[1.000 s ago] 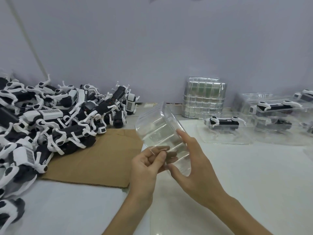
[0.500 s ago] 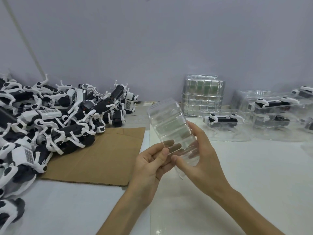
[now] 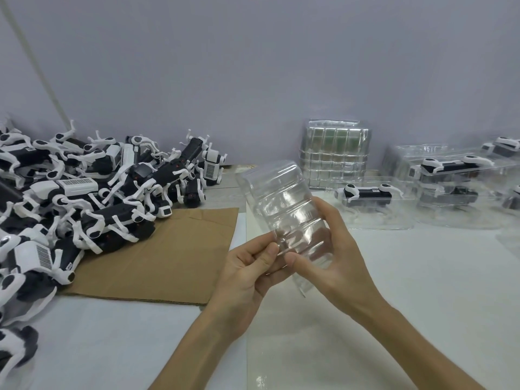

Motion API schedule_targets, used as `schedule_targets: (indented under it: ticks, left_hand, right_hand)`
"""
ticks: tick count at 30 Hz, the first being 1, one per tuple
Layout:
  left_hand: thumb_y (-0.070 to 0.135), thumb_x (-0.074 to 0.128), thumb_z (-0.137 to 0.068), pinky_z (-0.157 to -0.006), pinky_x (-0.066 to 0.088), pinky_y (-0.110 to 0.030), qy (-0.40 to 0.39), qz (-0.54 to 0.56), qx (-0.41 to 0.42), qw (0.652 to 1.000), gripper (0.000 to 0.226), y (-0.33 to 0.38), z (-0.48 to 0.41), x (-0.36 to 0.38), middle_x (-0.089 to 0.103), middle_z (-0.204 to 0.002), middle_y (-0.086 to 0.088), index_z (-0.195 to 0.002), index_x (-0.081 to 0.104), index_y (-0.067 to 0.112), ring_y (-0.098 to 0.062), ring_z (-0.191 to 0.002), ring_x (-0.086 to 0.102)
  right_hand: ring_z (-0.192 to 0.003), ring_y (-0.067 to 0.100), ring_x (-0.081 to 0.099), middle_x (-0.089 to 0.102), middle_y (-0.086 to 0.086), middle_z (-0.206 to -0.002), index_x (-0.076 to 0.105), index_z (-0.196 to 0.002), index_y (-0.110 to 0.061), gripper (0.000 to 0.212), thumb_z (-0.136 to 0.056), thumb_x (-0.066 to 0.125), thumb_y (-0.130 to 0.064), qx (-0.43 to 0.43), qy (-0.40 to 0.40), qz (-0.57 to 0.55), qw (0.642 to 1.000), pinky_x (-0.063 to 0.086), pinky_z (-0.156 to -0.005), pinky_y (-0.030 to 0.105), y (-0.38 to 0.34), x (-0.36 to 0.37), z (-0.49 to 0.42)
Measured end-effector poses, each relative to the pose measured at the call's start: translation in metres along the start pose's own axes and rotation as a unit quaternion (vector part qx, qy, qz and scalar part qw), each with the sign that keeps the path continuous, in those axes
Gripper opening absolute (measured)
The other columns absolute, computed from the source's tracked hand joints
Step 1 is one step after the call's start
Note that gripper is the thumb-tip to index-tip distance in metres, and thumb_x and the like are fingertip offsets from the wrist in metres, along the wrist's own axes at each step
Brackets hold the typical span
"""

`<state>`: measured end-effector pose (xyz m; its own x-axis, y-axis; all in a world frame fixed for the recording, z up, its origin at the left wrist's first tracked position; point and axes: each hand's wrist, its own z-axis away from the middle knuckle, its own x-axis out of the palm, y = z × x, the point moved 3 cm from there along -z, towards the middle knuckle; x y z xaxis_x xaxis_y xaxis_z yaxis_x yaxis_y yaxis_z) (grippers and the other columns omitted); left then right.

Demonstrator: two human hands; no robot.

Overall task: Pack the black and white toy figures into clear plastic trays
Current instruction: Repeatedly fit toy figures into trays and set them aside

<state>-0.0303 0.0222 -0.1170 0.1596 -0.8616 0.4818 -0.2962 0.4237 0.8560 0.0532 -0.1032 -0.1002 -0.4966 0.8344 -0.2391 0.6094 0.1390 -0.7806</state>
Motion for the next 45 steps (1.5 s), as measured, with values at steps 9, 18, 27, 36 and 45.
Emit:
schedule_targets:
  ticks: [9,18,27,36,45]
  left_hand:
    - [0.024,0.071,-0.077,-0.083,0.057,-0.032,-0.01,0.002,-0.01,1.0,0.031,-0.003,0.001,0.0,0.075,-0.086,-0.008,-0.105,0.078,0.013,-0.015,-0.085,0.073]
    - [0.018,0.07,-0.084,-0.084,0.058,-0.037,0.045,-0.025,0.014,0.999,0.03,-0.003,0.001,0.0,0.067,-0.114,-0.029,-0.112,0.074,0.007,-0.038,-0.108,0.068]
    - [-0.002,0.062,-0.086,-0.069,0.059,-0.026,0.053,-0.188,0.118,0.974,0.025,0.012,0.007,0.009,0.076,-0.089,-0.013,-0.094,0.077,0.017,-0.026,-0.084,0.075]
    - [0.017,0.061,-0.09,-0.079,0.059,-0.033,0.017,-0.192,0.073,0.979,0.022,0.011,0.005,0.007,0.076,-0.098,-0.014,-0.104,0.077,0.023,-0.032,-0.097,0.073]
    - [-0.004,0.059,-0.094,-0.072,0.059,-0.027,0.044,-0.233,0.118,0.964,0.029,0.008,0.007,0.012,0.078,-0.092,-0.006,-0.095,0.078,0.019,-0.024,-0.092,0.075]
  right_hand:
    - [-0.086,0.01,0.069,0.066,-0.011,-0.111,0.045,-0.134,-0.041,0.08,-0.067,0.088,-0.031,-0.002,0.01,0.0,1.0,0.05,-0.069,0.013,-0.005,-0.002,-0.001]
    - [-0.079,0.008,0.07,0.068,-0.014,-0.102,0.047,-0.136,-0.029,0.077,-0.073,0.087,-0.013,-0.011,-0.001,-0.026,1.0,0.054,-0.066,0.017,-0.005,-0.002,-0.001]
    - [-0.076,0.018,0.061,0.054,-0.013,-0.105,0.036,-0.149,-0.029,0.088,-0.072,0.08,-0.029,-0.052,0.007,0.086,0.995,0.052,-0.067,0.022,-0.006,0.0,0.001]
    - [-0.09,0.017,0.058,0.053,-0.006,-0.111,0.015,-0.158,-0.024,0.109,-0.073,0.081,-0.035,-0.086,-0.026,0.129,0.988,0.048,-0.076,0.019,-0.004,0.0,0.001]
    - [-0.078,0.012,0.059,0.05,-0.011,-0.103,0.027,-0.154,-0.024,0.102,-0.063,0.075,-0.026,-0.127,0.005,0.185,0.974,0.05,-0.064,0.021,-0.008,-0.001,0.001]
